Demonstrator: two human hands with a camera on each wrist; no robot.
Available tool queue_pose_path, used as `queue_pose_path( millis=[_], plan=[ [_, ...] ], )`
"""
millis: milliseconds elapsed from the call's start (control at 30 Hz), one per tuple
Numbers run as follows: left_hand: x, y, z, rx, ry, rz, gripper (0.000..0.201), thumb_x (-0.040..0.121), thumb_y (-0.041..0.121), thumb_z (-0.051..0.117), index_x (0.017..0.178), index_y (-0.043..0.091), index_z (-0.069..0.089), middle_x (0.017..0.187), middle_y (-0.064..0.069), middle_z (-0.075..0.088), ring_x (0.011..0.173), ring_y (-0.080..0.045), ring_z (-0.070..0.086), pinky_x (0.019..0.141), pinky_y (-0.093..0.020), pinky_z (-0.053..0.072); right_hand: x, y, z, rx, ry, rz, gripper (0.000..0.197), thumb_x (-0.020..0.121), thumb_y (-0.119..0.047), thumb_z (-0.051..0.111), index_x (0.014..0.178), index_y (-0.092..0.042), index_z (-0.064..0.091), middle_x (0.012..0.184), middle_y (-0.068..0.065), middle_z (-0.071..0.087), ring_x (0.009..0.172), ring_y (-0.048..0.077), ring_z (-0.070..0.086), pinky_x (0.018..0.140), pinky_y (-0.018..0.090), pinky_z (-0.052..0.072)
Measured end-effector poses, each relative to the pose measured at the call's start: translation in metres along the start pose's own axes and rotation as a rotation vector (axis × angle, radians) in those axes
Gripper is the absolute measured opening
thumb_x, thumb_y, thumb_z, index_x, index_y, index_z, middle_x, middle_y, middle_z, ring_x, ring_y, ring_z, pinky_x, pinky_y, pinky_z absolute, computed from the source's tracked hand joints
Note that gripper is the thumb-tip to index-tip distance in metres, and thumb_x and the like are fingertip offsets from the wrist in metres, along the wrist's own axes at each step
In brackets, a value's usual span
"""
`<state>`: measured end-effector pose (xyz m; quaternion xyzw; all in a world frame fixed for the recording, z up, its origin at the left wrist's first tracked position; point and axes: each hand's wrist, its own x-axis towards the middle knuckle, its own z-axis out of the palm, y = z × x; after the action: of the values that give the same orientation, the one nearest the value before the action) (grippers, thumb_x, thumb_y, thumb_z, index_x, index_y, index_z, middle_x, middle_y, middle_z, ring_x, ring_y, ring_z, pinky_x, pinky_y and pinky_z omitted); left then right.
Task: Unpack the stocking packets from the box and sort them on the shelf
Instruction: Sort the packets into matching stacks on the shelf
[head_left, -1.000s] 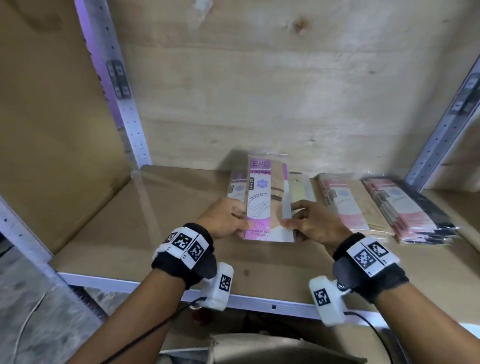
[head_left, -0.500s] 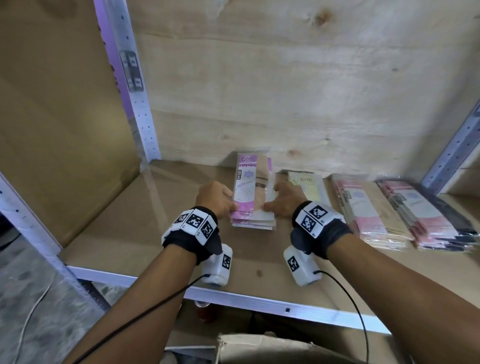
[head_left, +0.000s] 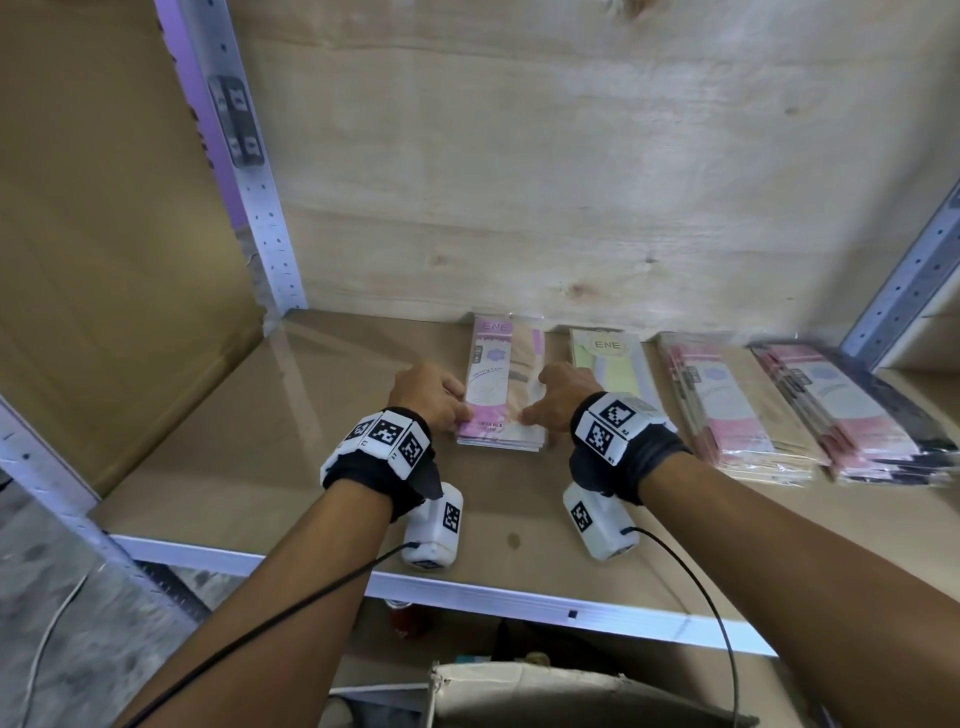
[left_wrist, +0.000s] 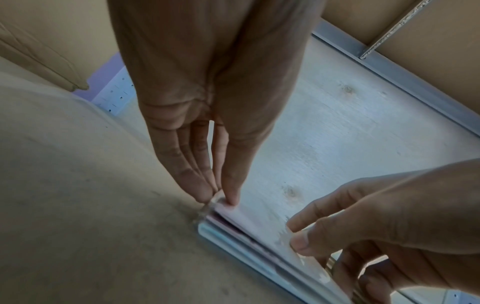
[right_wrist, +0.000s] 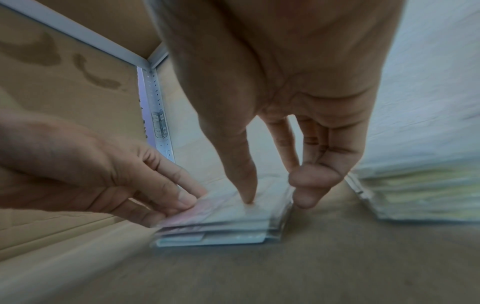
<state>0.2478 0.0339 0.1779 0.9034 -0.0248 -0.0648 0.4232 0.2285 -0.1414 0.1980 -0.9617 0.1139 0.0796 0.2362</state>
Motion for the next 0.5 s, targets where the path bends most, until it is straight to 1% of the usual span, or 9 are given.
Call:
queue_pose_path(
  millis=[33,100,167,267,400,433,467,500],
  plan=[
    [0.0,0.0,0.0,-0.005,-0.004,-0.004,0.013,0.076,0.009,0.083,0.075,0.016,0.073,0.084,-0.007,0.076,0.078,-0.024,0.074,0.081,-0.037,0.061,0.0,0.001,0.0,0.002,-0.008,0.001,0.058,0.081,-0.028,0.077,0.129,-0.006,0.053,0.13,0.012,0.054,0.109,0.028,0.06,0.076,0.029,0.045],
    [0.0,0.0,0.0,-0.019,-0.007,-0.01,0.012,0.076,0.009,0.083,0.085,0.012,0.076,0.089,-0.01,0.076,0.085,-0.027,0.074,0.085,-0.041,0.06,0.0,0.001,-0.001,0.002,-0.018,0.0,0.058,0.081,-0.028,0.077,0.129,-0.005,0.054,0.127,0.012,0.056,0.106,0.027,0.061,0.077,0.03,0.048],
    [0.001,-0.001,0.0,-0.035,-0.016,-0.024,0.02,0.077,0.009,0.083,0.095,0.008,0.076,0.093,-0.012,0.076,0.087,-0.027,0.074,0.086,-0.041,0.06,0.0,0.001,-0.001,0.002,-0.025,0.004,0.06,0.081,-0.028,0.077,0.13,-0.005,0.053,0.127,0.012,0.056,0.106,0.027,0.061,0.077,0.03,0.049],
    [0.001,0.0,0.001,-0.047,-0.027,-0.036,0.024,0.078,0.007,0.082,0.101,0.004,0.075,0.095,-0.014,0.076,0.086,-0.027,0.075,0.083,-0.04,0.061,0.0,-0.003,-0.004,-0.008,-0.031,-0.001,0.059,0.08,-0.028,0.078,0.129,-0.005,0.054,0.127,0.011,0.056,0.105,0.027,0.06,0.077,0.031,0.049],
    [0.003,-0.002,-0.001,-0.032,-0.027,-0.052,0.025,0.079,0.009,0.081,0.102,0.004,0.075,0.097,-0.013,0.076,0.089,-0.027,0.074,0.086,-0.04,0.06,0.001,-0.006,-0.006,-0.046,-0.048,-0.015,0.048,0.081,-0.028,0.077,0.117,-0.004,0.058,0.122,0.013,0.059,0.095,0.025,0.06,0.069,0.029,0.046],
    [0.004,-0.002,-0.002,-0.001,-0.017,-0.049,0.022,0.079,0.013,0.081,0.1,0.006,0.076,0.097,-0.01,0.076,0.09,-0.025,0.073,0.087,-0.037,0.059,0.0,-0.005,-0.007,-0.052,-0.046,-0.022,0.048,0.081,-0.029,0.077,0.118,-0.005,0.058,0.123,0.012,0.059,0.097,0.025,0.06,0.069,0.029,0.045],
    [0.004,0.0,-0.004,0.057,-0.005,-0.032,0.018,0.08,0.017,0.08,0.096,0.008,0.077,0.096,-0.005,0.075,0.09,-0.023,0.071,0.087,-0.032,0.057,0.0,-0.004,-0.009,-0.055,-0.037,-0.033,0.051,0.082,-0.029,0.076,0.122,-0.005,0.057,0.126,0.012,0.058,0.103,0.026,0.06,0.072,0.028,0.045],
    [0.003,0.003,-0.007,0.12,0.01,-0.006,0.013,0.082,0.021,0.077,0.089,0.01,0.077,0.092,-0.001,0.073,0.086,-0.02,0.067,0.083,-0.028,0.055,-0.002,-0.002,-0.01,-0.049,-0.024,-0.047,0.055,0.082,-0.03,0.076,0.127,-0.005,0.055,0.129,0.012,0.057,0.111,0.026,0.059,0.076,0.028,0.044]
  ],
)
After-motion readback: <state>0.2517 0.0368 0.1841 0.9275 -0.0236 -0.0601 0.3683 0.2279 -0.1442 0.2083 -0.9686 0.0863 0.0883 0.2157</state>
